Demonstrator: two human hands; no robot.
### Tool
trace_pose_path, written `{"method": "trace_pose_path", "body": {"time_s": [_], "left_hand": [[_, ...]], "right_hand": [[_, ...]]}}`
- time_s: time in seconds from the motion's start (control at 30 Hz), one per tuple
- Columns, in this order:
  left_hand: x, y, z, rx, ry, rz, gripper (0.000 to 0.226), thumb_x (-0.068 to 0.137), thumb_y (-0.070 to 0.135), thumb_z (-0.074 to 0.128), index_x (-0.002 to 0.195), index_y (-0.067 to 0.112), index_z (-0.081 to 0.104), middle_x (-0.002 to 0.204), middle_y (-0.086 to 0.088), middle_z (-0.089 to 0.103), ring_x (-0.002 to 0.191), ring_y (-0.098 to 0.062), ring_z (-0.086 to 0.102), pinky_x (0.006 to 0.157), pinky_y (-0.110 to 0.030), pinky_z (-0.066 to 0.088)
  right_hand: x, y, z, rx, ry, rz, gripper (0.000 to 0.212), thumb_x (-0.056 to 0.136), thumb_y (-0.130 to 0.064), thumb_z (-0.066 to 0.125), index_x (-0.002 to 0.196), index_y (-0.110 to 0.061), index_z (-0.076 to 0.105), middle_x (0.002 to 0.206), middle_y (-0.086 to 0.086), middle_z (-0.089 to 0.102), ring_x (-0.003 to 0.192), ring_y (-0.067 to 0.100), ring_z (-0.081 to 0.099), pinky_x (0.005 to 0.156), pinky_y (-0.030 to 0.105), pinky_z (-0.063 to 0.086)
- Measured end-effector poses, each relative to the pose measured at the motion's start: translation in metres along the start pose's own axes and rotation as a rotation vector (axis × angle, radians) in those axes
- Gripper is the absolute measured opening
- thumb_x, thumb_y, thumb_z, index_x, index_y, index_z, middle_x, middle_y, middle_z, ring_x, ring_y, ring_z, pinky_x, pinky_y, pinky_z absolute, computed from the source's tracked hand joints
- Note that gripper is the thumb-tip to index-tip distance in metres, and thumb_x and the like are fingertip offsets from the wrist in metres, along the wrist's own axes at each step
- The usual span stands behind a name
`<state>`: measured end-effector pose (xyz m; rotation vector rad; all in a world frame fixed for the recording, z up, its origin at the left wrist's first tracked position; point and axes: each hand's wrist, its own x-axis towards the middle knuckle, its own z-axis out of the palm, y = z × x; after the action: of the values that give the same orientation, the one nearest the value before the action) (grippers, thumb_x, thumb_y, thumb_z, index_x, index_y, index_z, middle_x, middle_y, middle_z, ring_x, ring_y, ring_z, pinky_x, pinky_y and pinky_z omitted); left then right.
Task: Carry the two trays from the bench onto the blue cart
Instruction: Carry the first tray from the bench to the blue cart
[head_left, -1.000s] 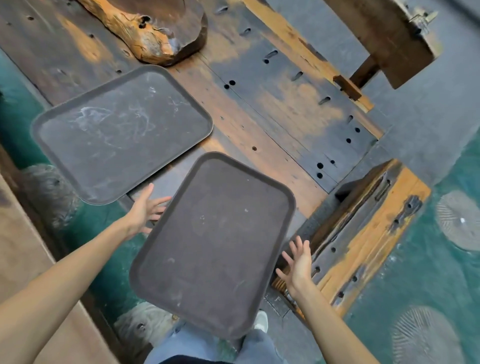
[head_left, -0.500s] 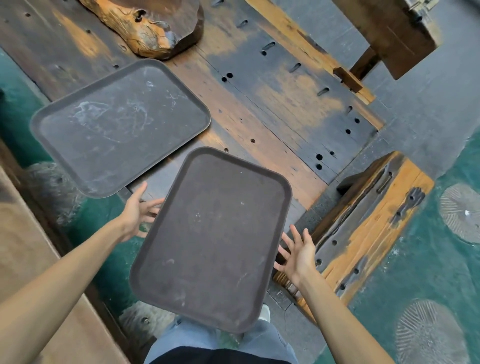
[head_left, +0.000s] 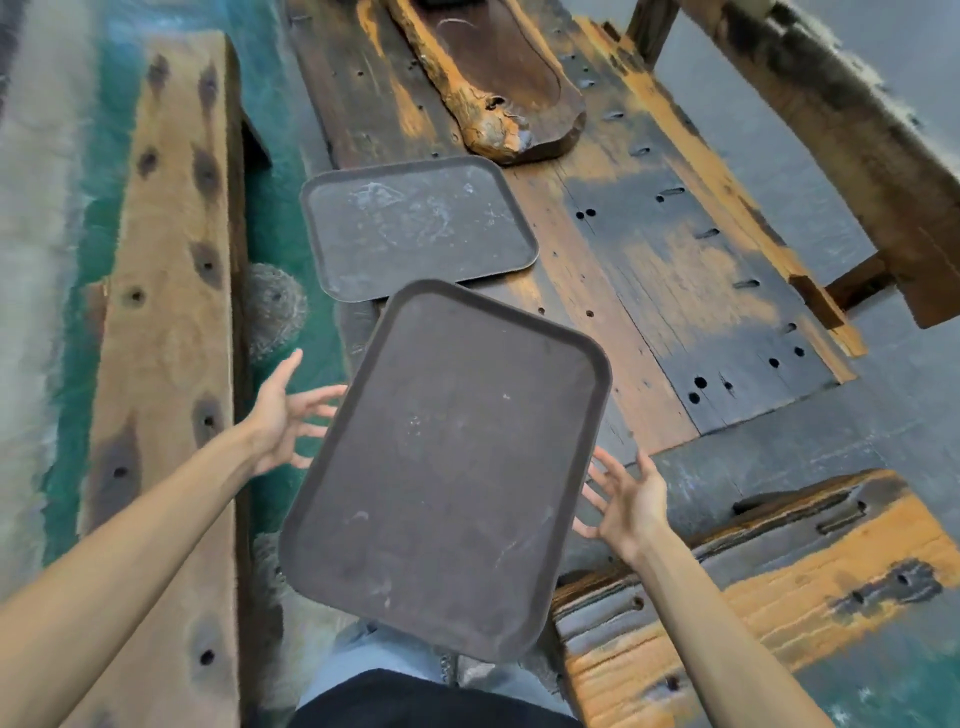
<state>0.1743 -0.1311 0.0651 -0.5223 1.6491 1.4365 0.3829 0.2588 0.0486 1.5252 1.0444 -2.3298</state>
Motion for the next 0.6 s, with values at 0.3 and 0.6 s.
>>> {"method": "trace_pose_path", "body": {"time_s": [0.3,0.6], "left_hand": [[-0.139,-0.124,-0.027,-0.248,0.169,0.094,0.086,0.074,0.087,0.034,0.126,0.028,0.068,0.101,-0.002,0.060,0.091,-0.023,0.055,0.081,-0.044,0.036],[-0.275,-0.274,-0.083,-0.615,0.304,0.111,0.092,0.068,0.089,0.039,0.126,0.024,0.070,0.111,-0.006,0.069,0.102,-0.028,0.060,0.083,-0.048,0.042]], "right_hand": [[-0.060,0.014,0.013,-0.259,-0.275,0.019,0.063,0.096,-0.071,0.031,0.119,-0.028,0.071,0.119,0.004,0.073,0.110,0.020,0.062,0.085,0.053,0.045],[-0.100,0.101,0.084,-0.576,-0.428,0.123,0.058,0.096,-0.068,0.033,0.117,-0.028,0.069,0.118,0.002,0.065,0.104,0.019,0.059,0.089,0.053,0.041]]}}
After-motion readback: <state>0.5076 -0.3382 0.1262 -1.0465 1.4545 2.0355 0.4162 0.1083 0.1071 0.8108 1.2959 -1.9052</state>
